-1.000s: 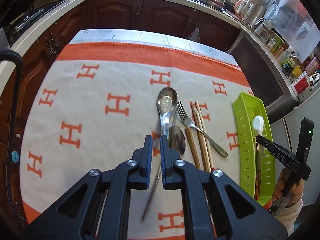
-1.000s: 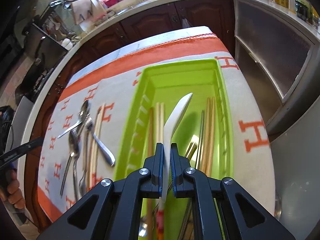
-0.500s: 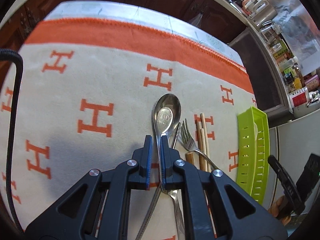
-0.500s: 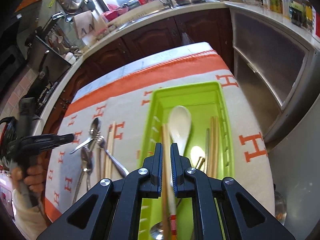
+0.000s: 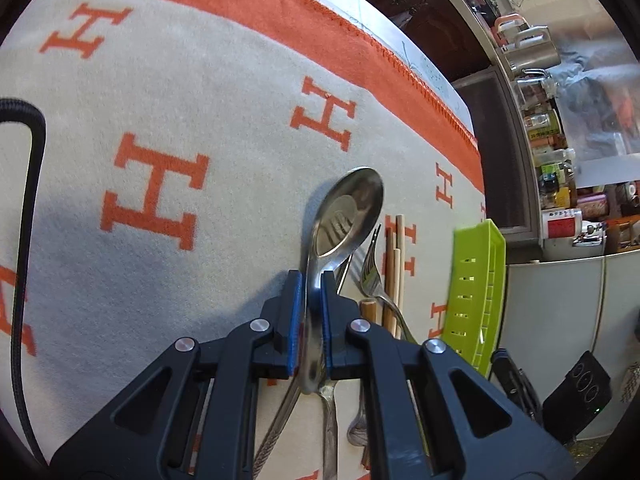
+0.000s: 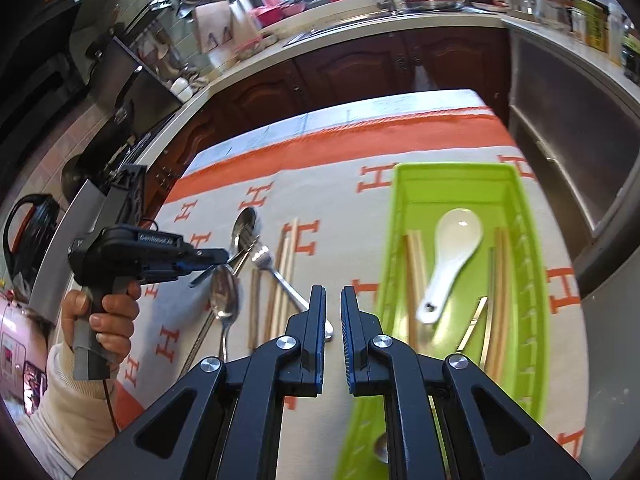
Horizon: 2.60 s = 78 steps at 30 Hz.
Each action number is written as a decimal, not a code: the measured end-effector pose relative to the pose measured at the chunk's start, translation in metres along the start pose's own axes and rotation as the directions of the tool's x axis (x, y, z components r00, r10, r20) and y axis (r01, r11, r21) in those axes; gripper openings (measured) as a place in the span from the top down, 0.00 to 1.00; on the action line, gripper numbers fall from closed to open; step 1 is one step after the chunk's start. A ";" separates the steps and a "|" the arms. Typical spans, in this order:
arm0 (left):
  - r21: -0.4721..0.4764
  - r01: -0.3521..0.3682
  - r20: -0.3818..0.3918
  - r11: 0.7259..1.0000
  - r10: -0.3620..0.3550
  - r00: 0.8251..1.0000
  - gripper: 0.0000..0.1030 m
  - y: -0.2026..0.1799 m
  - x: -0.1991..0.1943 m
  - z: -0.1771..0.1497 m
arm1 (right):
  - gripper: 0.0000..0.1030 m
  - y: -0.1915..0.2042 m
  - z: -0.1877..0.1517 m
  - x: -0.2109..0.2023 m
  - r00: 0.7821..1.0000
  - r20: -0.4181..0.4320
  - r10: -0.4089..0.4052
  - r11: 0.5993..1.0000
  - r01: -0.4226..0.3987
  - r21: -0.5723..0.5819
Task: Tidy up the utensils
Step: 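Grasp a silver spoon with the left tool while the right tool grasps another silver spoon, then carry both silver spoons into the tray and open both tools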
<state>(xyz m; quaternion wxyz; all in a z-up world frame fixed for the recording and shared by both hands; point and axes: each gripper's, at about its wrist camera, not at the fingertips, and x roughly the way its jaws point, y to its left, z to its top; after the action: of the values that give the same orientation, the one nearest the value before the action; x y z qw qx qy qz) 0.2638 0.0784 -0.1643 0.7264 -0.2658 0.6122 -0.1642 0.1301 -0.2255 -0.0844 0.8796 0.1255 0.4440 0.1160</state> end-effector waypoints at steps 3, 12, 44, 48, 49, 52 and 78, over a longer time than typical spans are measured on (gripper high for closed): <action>-0.002 0.015 0.003 1.000 -0.015 1.000 0.95 0.000 0.002 -0.001 | 0.92 0.012 -0.002 0.008 1.000 -0.018 0.015 1.000 -0.016 -0.017; 0.065 -0.076 0.158 0.995 0.065 0.985 1.00 -0.016 -0.018 -0.012 | 0.92 0.051 -0.008 0.038 0.994 -0.090 0.065 0.995 -0.071 -0.066; 0.004 -0.079 0.393 0.997 0.071 0.917 1.00 0.048 -0.126 -0.094 | 0.98 0.128 -0.016 0.141 0.994 -0.096 0.060 0.984 -0.075 -0.162; 0.031 -0.099 0.425 0.995 0.076 0.902 1.00 0.034 -0.133 -0.103 | 0.99 0.125 -0.015 0.116 0.994 -0.034 0.103 0.982 -0.107 -0.157; 0.038 -0.104 0.435 0.994 0.077 0.897 1.00 0.029 -0.135 -0.106 | 0.99 0.123 -0.015 0.108 0.993 -0.014 0.118 0.982 -0.119 -0.150; 0.059 -0.107 0.448 0.993 0.069 0.891 1.00 0.018 -0.140 -0.112 | 0.99 0.117 -0.014 0.083 0.989 0.031 0.147 0.982 -0.142 -0.128; 0.275 -0.165 0.392 0.947 0.046 0.919 1.00 -0.207 -0.053 -0.184 | 0.99 -0.068 -0.036 -0.200 0.907 0.420 -0.009 0.995 -0.035 0.097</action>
<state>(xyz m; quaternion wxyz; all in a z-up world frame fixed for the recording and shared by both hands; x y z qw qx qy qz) 0.0920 -0.0919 -0.0203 0.8712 -0.1446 0.4405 -0.1614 -0.0086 -0.3488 0.0236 0.9462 0.1952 0.2488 0.0692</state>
